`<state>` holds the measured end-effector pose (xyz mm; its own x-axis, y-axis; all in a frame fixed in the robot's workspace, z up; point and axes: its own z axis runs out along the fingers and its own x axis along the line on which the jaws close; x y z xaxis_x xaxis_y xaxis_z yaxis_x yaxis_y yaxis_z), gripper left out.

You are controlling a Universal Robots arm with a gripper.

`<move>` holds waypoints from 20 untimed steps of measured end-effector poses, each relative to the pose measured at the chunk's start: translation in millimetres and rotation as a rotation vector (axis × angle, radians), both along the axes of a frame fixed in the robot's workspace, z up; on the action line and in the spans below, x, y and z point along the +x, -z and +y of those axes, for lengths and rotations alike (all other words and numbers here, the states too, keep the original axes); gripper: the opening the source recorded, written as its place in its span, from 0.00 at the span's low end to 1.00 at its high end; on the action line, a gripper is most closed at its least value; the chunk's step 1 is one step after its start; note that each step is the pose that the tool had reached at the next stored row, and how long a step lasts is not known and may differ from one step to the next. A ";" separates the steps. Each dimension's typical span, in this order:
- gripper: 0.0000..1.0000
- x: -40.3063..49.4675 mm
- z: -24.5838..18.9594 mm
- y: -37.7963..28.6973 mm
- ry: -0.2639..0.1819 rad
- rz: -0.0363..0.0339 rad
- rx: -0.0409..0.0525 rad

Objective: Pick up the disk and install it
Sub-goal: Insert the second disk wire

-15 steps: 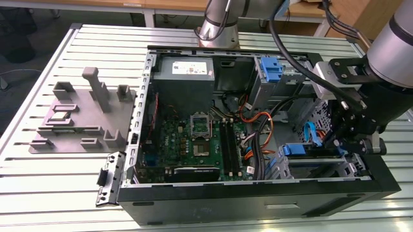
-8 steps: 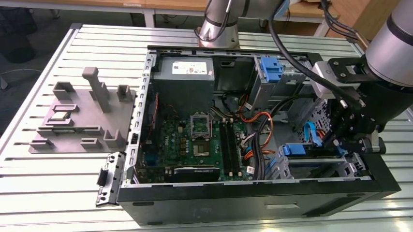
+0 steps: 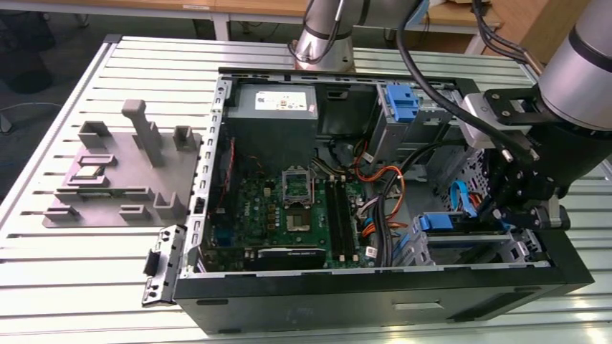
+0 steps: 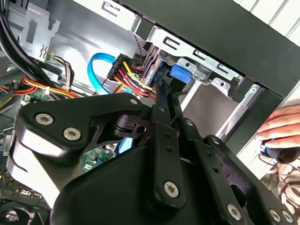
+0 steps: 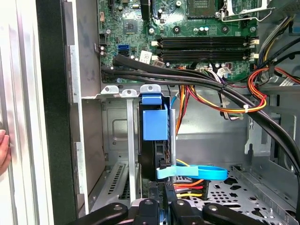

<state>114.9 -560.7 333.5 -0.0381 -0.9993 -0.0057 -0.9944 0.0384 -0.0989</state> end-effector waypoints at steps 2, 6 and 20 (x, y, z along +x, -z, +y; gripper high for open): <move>0.16 0.0 0.8 0.0 0.000 0.0000 0.0001; 0.16 0.0 2.3 0.0 0.000 0.0000 0.0000; 0.16 0.0 7.0 0.7 0.000 0.0000 -0.0006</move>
